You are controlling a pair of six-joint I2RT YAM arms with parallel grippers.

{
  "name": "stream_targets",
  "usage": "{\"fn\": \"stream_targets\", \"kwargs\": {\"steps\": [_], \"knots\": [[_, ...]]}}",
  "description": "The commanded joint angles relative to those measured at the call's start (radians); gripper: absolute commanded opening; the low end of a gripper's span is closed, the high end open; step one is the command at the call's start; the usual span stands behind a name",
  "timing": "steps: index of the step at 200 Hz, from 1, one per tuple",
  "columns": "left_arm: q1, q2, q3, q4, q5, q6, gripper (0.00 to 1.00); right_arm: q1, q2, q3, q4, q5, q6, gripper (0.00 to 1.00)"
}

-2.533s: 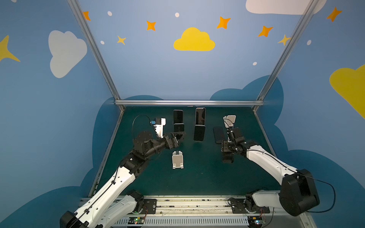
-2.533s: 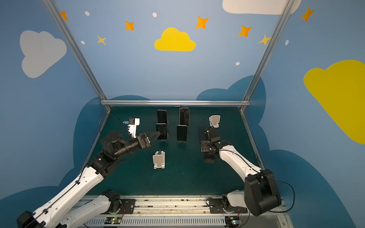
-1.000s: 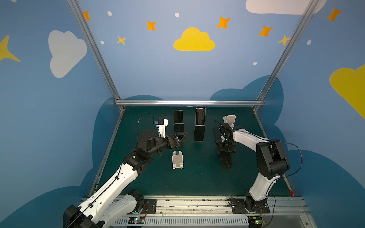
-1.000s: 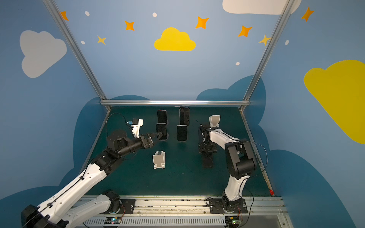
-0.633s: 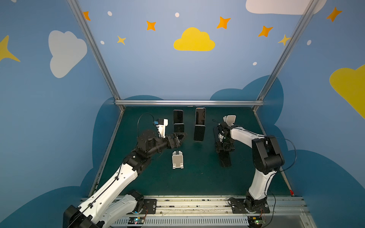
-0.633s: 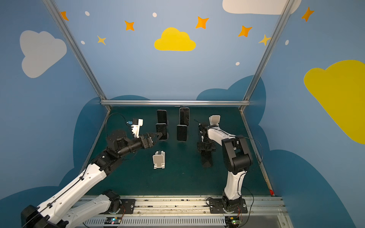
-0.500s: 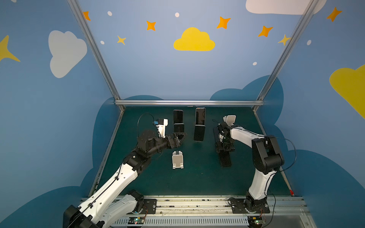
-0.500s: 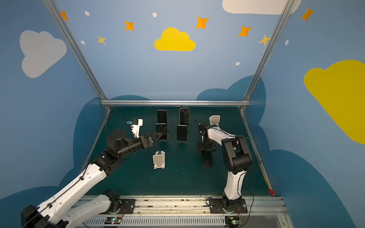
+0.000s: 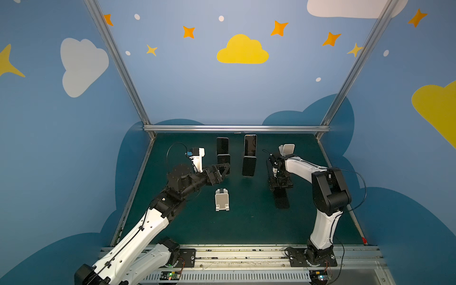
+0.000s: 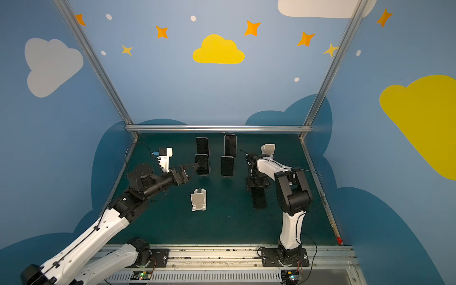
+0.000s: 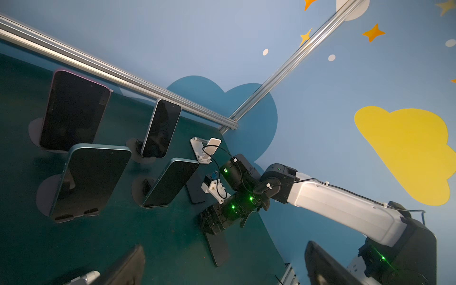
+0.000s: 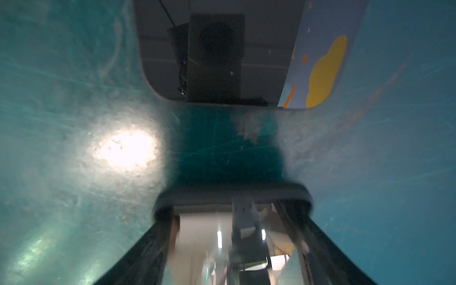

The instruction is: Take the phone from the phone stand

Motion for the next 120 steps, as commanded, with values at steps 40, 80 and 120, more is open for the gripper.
{"fn": "stream_targets", "kwargs": {"steps": [40,80,120], "knots": [[-0.002,0.003,0.005,0.004,0.0,0.018,1.0,0.001,-0.023,-0.021,0.018,0.013,0.02,0.82],[-0.002,0.002,0.005,0.005,0.002,0.02,1.0,0.001,-0.101,-0.023,0.008,0.034,0.038,0.83],[-0.003,-0.001,0.006,-0.004,-0.015,0.022,1.0,0.031,-0.253,-0.013,0.002,0.092,0.106,0.87]]}}
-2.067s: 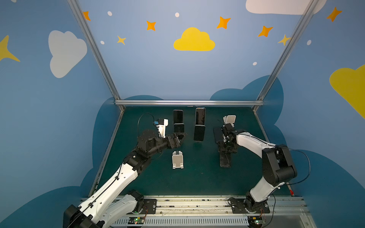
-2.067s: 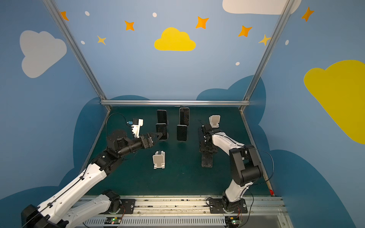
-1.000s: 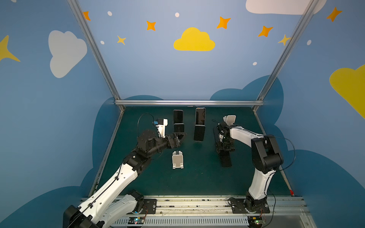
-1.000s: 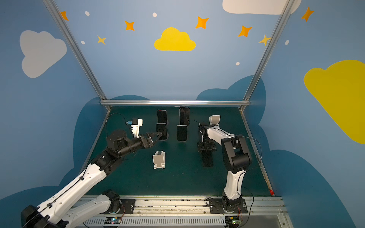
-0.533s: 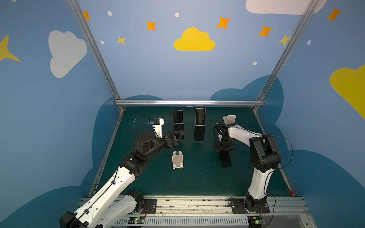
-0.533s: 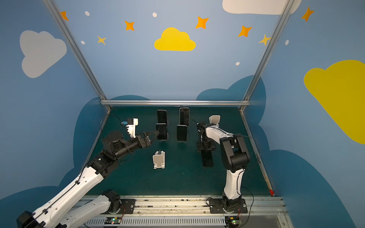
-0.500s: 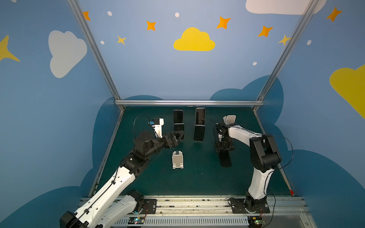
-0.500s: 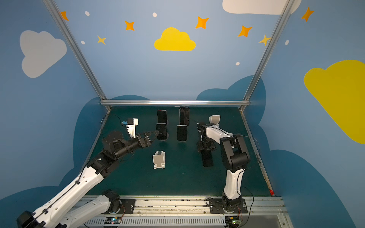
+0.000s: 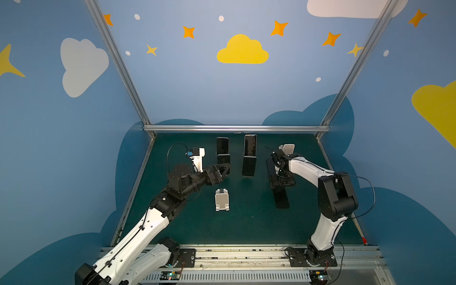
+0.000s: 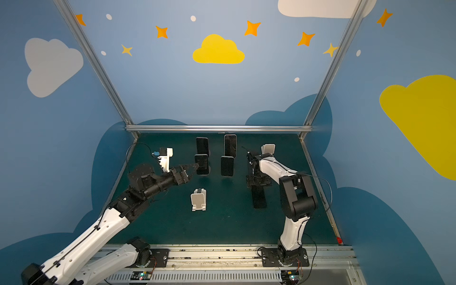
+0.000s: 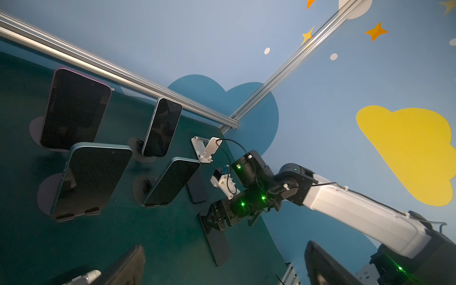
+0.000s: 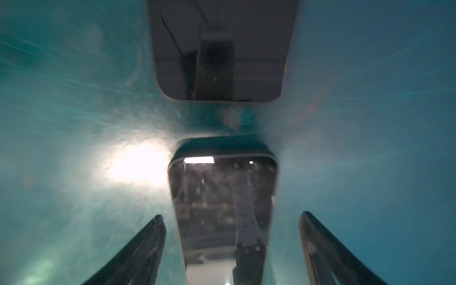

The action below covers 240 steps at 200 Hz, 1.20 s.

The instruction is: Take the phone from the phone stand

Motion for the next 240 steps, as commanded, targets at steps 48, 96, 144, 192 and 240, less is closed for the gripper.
{"fn": "stream_targets", "kwargs": {"steps": [48,96,144,192,240], "knots": [[-0.002,-0.024,0.003,-0.052,-0.17,0.021,1.0,0.131,-0.374,-0.059,0.035,0.112,0.254,0.87],[0.01,-0.004,0.042,-0.295,-0.684,-0.061,1.0,0.416,-0.529,-0.215,0.176,0.213,0.535,0.87],[0.005,0.003,0.047,-0.316,-0.689,-0.021,1.0,0.537,-0.518,-0.182,0.18,0.433,0.546,0.88],[-0.019,0.025,0.088,-0.435,-0.638,0.001,1.0,0.537,-0.638,-0.309,0.357,0.474,0.418,0.89],[-0.184,0.06,0.023,-0.607,-0.577,-0.052,0.97,0.508,-0.769,-0.456,0.452,0.474,0.346,0.9]]}}
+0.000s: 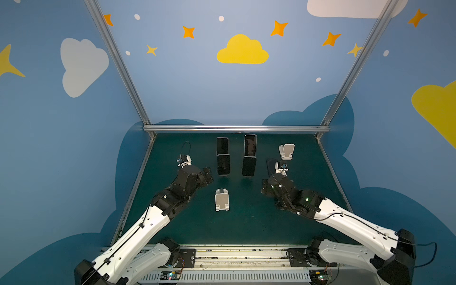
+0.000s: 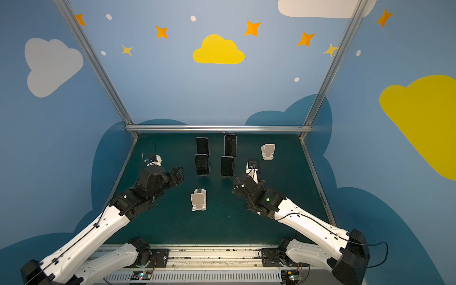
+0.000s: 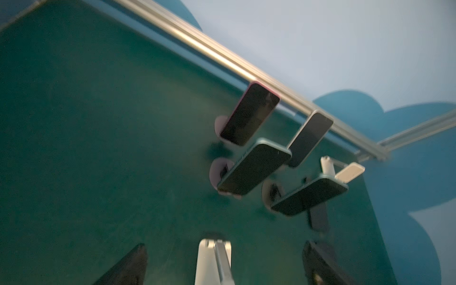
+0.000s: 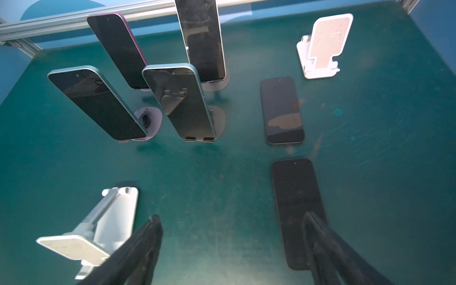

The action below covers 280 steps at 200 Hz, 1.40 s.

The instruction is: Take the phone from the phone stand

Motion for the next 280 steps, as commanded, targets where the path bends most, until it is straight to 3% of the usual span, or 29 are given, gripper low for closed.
{"fn": "stream_targets", "kwargs": {"steps": [1,23,46,80,97,132,154,180,212,242,280], "knots": [[-0.109,0.021,-0.032,-0.142,-0.005,-0.03,0.97,-0.021,-0.039,-0.04,0.062,0.021,-0.045,0.9],[-0.242,0.053,-0.048,-0.177,-0.096,-0.094,1.0,-0.044,-0.05,-0.065,0.071,-0.005,-0.058,0.9],[-0.314,0.113,-0.07,-0.147,-0.134,-0.144,1.0,-0.066,-0.054,-0.077,0.083,-0.036,-0.065,0.9],[-0.328,0.281,-0.078,-0.012,-0.07,-0.096,1.0,-0.08,-0.063,-0.101,0.117,-0.076,-0.081,0.91],[-0.33,0.376,-0.025,-0.025,-0.044,-0.075,1.0,-0.084,-0.074,-0.119,0.121,-0.097,-0.083,0.91],[-0.343,0.504,0.018,-0.027,-0.14,-0.104,1.0,-0.091,-0.123,-0.166,0.11,-0.109,-0.076,0.91],[-0.345,0.548,0.022,-0.015,-0.193,-0.13,0.93,-0.104,-0.157,-0.187,0.102,-0.12,-0.081,0.91],[-0.345,0.589,0.04,-0.01,-0.252,-0.127,0.69,-0.132,-0.195,-0.236,0.094,-0.149,-0.089,0.91],[-0.345,0.64,0.082,-0.026,-0.277,-0.109,0.51,-0.171,-0.228,-0.266,0.102,-0.189,-0.1,0.91],[-0.345,0.629,0.1,-0.066,-0.306,-0.121,0.49,-0.194,-0.239,-0.277,0.112,-0.218,-0.109,0.91],[-0.345,0.504,0.082,-0.13,-0.354,-0.121,0.5,-0.213,-0.229,-0.29,0.14,-0.241,-0.119,0.91]]}}
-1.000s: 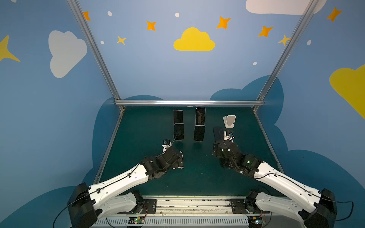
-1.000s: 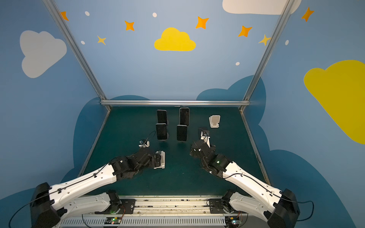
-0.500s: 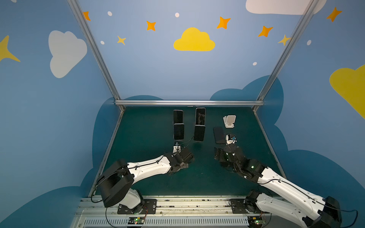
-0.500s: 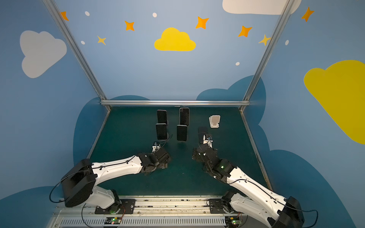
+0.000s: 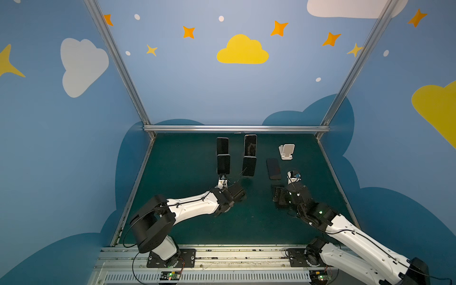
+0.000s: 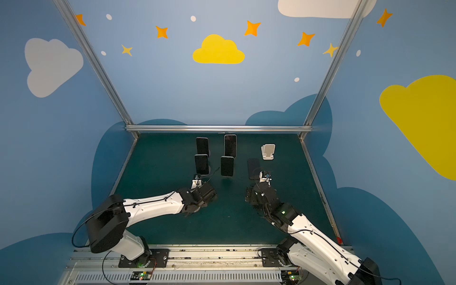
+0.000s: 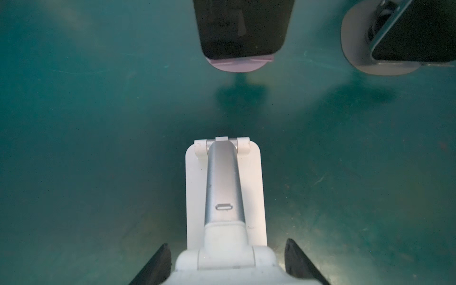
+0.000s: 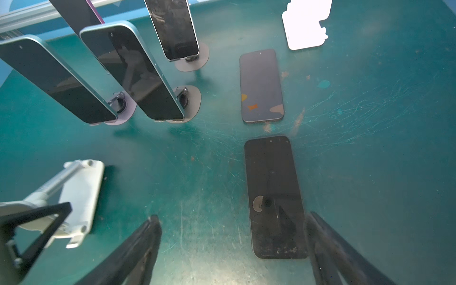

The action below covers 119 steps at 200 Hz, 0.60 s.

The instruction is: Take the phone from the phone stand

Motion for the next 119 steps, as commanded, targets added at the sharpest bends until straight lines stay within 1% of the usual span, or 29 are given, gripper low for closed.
{"fn": "stream_targets", "kwargs": {"steps": [1,14,26,48,70,80,91,104,119], "knots": [[0.002,-0.1,0.006,-0.069,-0.089,-0.003,0.5,-0.012,0.0,-0.012,0.033,-0.025,-0.016,0.91],[0.016,-0.147,0.005,-0.103,-0.112,-0.002,0.5,-0.018,0.009,-0.016,0.046,-0.035,-0.015,0.91],[0.058,-0.191,0.008,-0.133,-0.103,0.006,0.5,-0.02,0.019,-0.015,0.061,-0.047,-0.017,0.91],[0.198,-0.274,-0.003,-0.132,-0.036,0.045,0.5,-0.028,0.044,-0.007,0.085,-0.058,-0.022,0.91],[0.353,-0.319,0.007,-0.063,0.024,0.127,0.52,-0.034,0.066,0.008,0.102,-0.075,-0.028,0.91],[0.433,-0.306,0.037,-0.033,0.067,0.162,0.52,-0.036,0.076,0.016,0.105,-0.08,-0.03,0.91],[0.513,-0.258,0.094,-0.019,0.092,0.192,0.52,-0.039,0.086,0.024,0.114,-0.082,-0.033,0.91],[0.608,-0.171,0.176,-0.01,0.133,0.208,0.51,-0.043,0.096,0.039,0.115,-0.093,-0.034,0.91],[0.675,-0.053,0.281,0.006,0.123,0.244,0.51,-0.045,0.102,0.058,0.111,-0.097,-0.037,0.91]]}}
